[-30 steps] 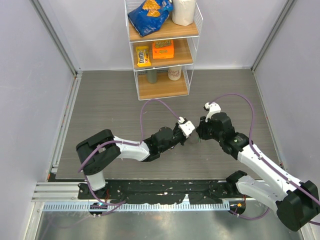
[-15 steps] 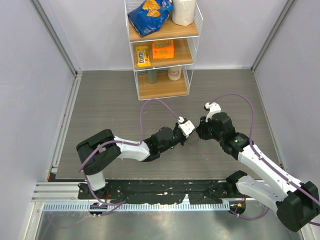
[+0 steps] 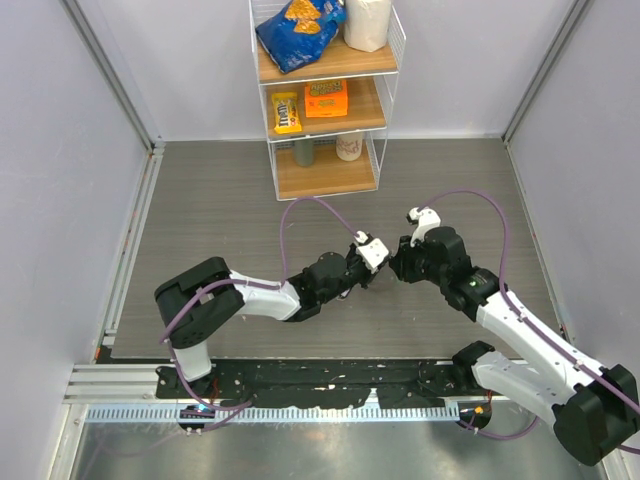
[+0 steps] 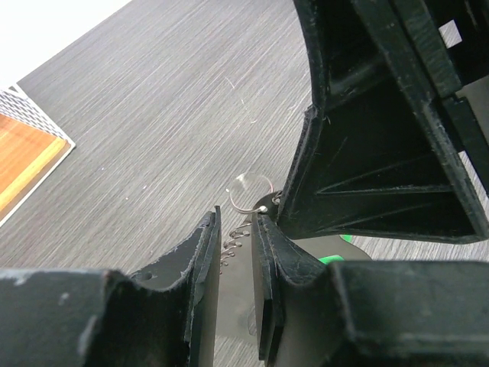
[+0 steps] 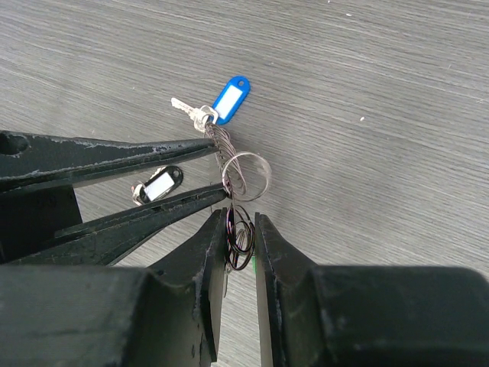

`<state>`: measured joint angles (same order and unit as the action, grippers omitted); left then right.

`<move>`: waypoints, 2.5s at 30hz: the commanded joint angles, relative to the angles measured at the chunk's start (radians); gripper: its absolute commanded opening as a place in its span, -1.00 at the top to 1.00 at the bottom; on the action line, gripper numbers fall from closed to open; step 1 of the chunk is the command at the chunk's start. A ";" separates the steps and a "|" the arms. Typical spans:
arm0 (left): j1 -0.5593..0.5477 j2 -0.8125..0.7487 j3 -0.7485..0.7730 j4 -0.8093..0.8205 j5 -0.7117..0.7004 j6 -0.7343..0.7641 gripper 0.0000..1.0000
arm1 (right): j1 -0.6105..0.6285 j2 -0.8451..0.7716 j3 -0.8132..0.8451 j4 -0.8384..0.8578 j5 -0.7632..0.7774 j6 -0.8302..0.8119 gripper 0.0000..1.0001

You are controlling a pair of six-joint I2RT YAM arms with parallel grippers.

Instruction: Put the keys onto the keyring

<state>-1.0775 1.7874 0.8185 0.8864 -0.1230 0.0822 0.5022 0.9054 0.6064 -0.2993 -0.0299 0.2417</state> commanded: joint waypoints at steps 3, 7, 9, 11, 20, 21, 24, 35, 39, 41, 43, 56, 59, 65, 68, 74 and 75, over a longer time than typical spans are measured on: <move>0.005 0.004 0.044 0.082 -0.012 0.001 0.45 | 0.001 -0.030 0.004 0.069 -0.039 0.008 0.72; 0.007 0.010 0.045 0.079 0.006 -0.002 0.46 | 0.001 -0.030 0.004 0.071 -0.048 0.010 0.72; 0.005 0.012 0.045 0.082 0.016 -0.005 0.46 | 0.001 -0.030 0.003 0.069 -0.050 0.005 0.73; 0.007 0.007 0.041 0.080 0.022 -0.001 0.46 | 0.001 -0.033 0.006 0.066 -0.053 0.002 0.74; 0.005 -0.158 -0.002 -0.107 0.025 -0.015 0.36 | 0.001 -0.088 0.009 0.008 -0.137 -0.048 0.89; 0.005 -0.198 -0.008 -0.150 0.016 -0.021 0.35 | 0.001 -0.088 0.010 0.000 -0.152 -0.061 0.89; 0.008 -0.311 0.008 -0.310 -0.061 -0.053 0.31 | 0.001 -0.092 0.024 -0.012 -0.208 -0.079 0.89; 0.007 -0.724 0.004 -0.799 0.037 -0.257 0.24 | 0.062 -0.071 0.121 -0.073 -0.330 -0.150 0.89; 0.007 -0.821 0.030 -0.920 0.118 -0.295 0.21 | 0.143 -0.065 0.211 -0.095 -0.363 -0.222 0.89; 0.007 -0.862 0.027 -0.952 0.206 -0.317 0.20 | 0.189 -0.048 0.274 -0.135 -0.354 -0.277 0.89; 0.007 -0.916 0.010 -0.962 0.238 -0.335 0.20 | 0.225 -0.031 0.337 -0.182 -0.370 -0.338 0.89; 0.008 -1.191 -0.102 -0.952 0.364 -0.426 0.11 | 0.420 -0.043 0.464 -0.279 -0.426 -0.861 0.88; 0.007 -1.208 -0.114 -0.942 0.404 -0.444 0.10 | 0.462 -0.056 0.461 -0.300 -0.436 -1.017 0.77; 0.007 -1.183 -0.107 -0.940 0.479 -0.479 0.09 | 0.509 -0.060 0.470 -0.359 -0.495 -1.327 0.72; 0.007 -1.163 -0.113 -0.916 0.508 -0.506 0.09 | 0.529 -0.040 0.483 -0.396 -0.495 -1.413 0.86; 0.007 -1.106 -0.120 -0.865 0.560 -0.542 0.09 | 0.584 -0.026 0.501 -0.403 -0.447 -1.473 0.90; 0.008 -1.097 -0.124 -0.856 0.568 -0.545 0.08 | 0.598 -0.029 0.504 -0.409 -0.433 -1.481 0.89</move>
<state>-1.0714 0.6670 0.7036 -0.0490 0.3809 -0.4278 1.0634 0.8845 1.0458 -0.7292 -0.4938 -1.1419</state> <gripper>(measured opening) 0.455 0.243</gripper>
